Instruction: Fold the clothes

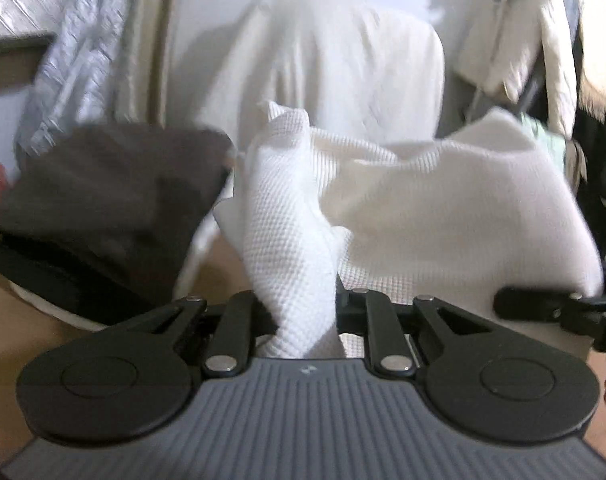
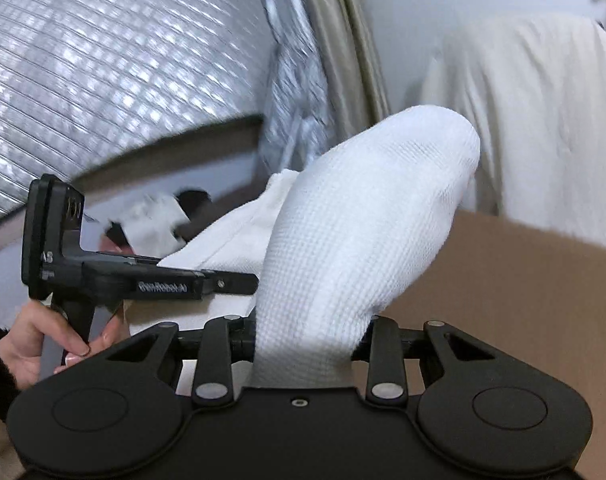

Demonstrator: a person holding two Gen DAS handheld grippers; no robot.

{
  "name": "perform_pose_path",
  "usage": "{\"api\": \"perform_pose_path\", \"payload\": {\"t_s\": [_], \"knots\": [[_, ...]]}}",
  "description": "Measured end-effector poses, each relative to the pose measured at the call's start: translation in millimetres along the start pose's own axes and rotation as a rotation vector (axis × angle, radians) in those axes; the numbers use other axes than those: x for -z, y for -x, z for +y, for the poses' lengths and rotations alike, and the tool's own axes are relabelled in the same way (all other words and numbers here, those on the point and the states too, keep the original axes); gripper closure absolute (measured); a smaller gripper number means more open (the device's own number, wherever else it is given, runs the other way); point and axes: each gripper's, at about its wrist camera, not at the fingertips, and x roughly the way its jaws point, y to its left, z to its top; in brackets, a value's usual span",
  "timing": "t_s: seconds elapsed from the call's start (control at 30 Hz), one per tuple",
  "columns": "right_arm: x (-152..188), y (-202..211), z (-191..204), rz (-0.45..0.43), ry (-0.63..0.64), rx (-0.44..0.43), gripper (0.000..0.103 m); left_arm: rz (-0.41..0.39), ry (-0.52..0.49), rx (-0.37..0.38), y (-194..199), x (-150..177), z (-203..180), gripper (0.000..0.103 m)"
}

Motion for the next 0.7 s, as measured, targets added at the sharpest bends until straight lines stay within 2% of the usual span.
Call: {"api": "perform_pose_path", "payload": {"t_s": [0.13,0.23,0.33,0.43,0.5,0.53,0.57,0.6,0.63,0.7], "knots": [[-70,-36,13,0.064,0.030,-0.123,0.066,-0.029,-0.095,-0.086,24,-63,31,0.087],[-133,-83,11,0.090,-0.033,-0.293,0.066,-0.019,-0.126,-0.151,10,-115,65,0.087],[-192,-149,9,0.136,-0.032,-0.335,0.066,0.012,-0.149,-0.225,-15,-165,100,0.087],[-224,-206,-8,0.134,-0.112,-0.323,0.066,0.044,-0.172,-0.299,-40,-215,135,0.086],[-231,-249,-26,0.121,-0.185,-0.322,0.065,0.070,-0.185,-0.343,-59,-248,159,0.083],[-230,-269,-37,0.128,-0.234,-0.329,0.064,0.111,-0.181,-0.335,-87,-256,173,0.077],[-222,-289,-48,0.135,-0.278,-0.330,0.059,0.159,-0.188,-0.327,-118,-256,189,0.068],[-209,-310,-60,0.141,-0.321,-0.318,0.054,0.214,-0.194,-0.326,-149,-254,204,0.035],[-193,-323,-66,0.155,-0.331,-0.286,0.052,0.305,-0.193,-0.358,-182,-246,219,0.027],[-161,-345,-75,0.186,-0.338,-0.214,0.049,0.446,-0.199,-0.441,-233,-224,241,0.038]]}}
